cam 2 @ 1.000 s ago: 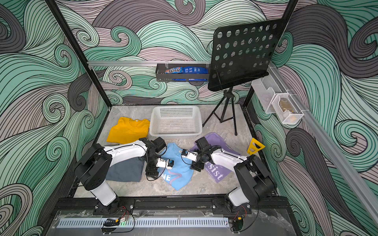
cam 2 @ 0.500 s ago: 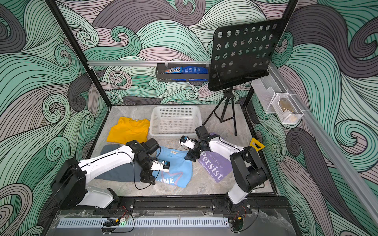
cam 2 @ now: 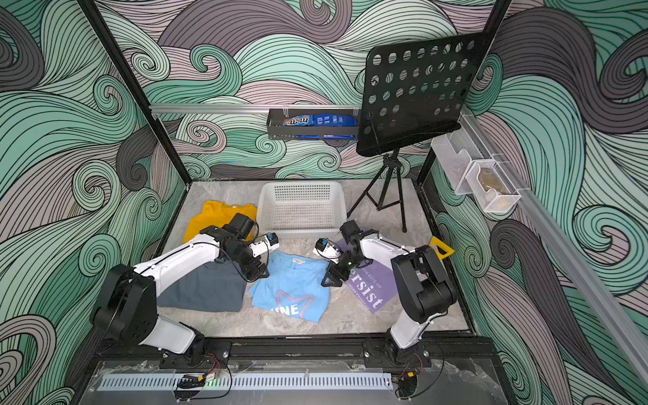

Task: Put the folded t-shirts into the basket
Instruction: Adjust the T-shirt at the center of the board, then pick up the T-shirt from the center of the board.

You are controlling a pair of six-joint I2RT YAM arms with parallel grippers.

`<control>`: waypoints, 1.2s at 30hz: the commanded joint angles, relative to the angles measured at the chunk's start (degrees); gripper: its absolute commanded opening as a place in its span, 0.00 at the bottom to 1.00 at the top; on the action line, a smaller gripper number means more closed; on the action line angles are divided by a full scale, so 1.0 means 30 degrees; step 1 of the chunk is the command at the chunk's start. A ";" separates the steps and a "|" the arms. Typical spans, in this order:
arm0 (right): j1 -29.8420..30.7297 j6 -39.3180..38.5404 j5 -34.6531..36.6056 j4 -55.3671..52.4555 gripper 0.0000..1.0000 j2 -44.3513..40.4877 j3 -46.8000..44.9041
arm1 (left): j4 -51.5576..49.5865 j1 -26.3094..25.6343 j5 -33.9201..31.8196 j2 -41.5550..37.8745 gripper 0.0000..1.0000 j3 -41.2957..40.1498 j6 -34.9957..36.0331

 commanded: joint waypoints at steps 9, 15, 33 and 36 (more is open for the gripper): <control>0.0464 0.2664 0.0155 0.1094 0.76 0.1655 0.0633 | 0.0063 0.0211 -0.2084 0.1575 0.84 0.1595 -0.1305; 0.0806 0.4050 0.0815 0.2197 0.75 0.1996 0.1434 | -0.0194 0.0430 -0.2085 0.2509 0.84 0.2161 -0.1563; 0.2392 0.5092 0.3629 0.4706 0.77 0.1074 0.0001 | 0.0373 -0.0454 -0.2502 0.5045 0.84 0.2142 0.0009; 0.2461 0.5043 0.3788 0.4865 0.76 0.1177 -0.0146 | 0.0575 -0.0722 -0.2723 0.5256 0.81 0.1895 0.0198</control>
